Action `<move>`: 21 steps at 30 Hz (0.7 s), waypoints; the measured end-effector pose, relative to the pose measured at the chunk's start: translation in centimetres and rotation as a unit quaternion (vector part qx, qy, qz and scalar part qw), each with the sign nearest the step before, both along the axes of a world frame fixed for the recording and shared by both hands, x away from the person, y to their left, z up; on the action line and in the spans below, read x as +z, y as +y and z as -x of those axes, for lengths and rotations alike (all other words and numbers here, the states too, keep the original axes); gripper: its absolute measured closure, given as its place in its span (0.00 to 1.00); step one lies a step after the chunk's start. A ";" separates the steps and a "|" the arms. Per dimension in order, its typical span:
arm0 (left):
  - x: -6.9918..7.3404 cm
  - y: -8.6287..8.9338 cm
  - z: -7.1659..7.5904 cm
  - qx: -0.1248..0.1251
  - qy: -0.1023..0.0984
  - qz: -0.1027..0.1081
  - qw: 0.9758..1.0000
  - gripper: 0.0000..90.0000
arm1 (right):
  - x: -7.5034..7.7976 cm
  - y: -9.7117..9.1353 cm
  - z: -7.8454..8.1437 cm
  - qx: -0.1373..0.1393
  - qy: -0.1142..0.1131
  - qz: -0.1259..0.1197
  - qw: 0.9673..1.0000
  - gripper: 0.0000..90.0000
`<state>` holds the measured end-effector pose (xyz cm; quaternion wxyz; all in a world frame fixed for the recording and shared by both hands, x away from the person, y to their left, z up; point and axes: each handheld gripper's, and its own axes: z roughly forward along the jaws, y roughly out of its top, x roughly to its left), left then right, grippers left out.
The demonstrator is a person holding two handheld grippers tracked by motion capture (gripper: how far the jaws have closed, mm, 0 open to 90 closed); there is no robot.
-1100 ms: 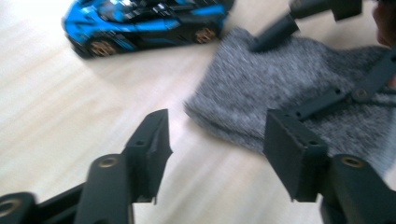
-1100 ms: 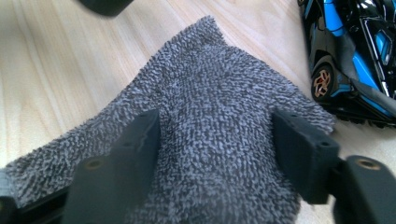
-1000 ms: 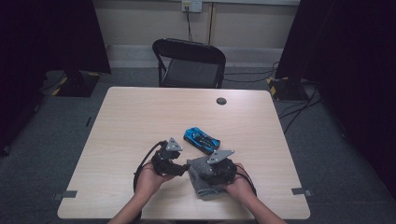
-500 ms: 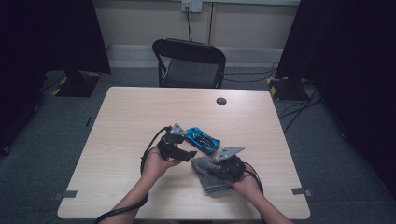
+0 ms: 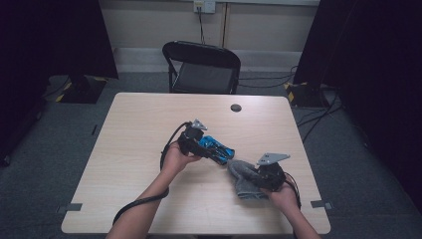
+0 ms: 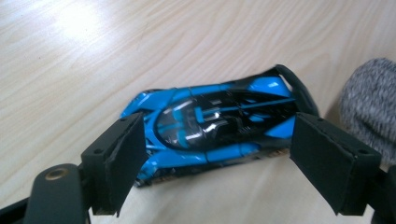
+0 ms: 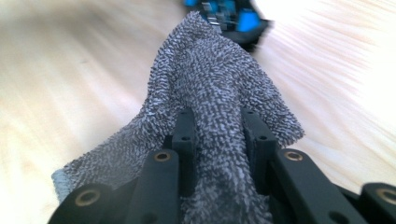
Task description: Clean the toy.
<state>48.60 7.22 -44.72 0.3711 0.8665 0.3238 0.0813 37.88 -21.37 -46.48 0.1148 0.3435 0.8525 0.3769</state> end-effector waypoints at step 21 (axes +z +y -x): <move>-2.5 -2.6 -0.8 -0.032 -0.018 -0.027 0.999 0.23 | -1.5 -0.7 -5.0 -0.091 0.010 0.042 0.995 0.78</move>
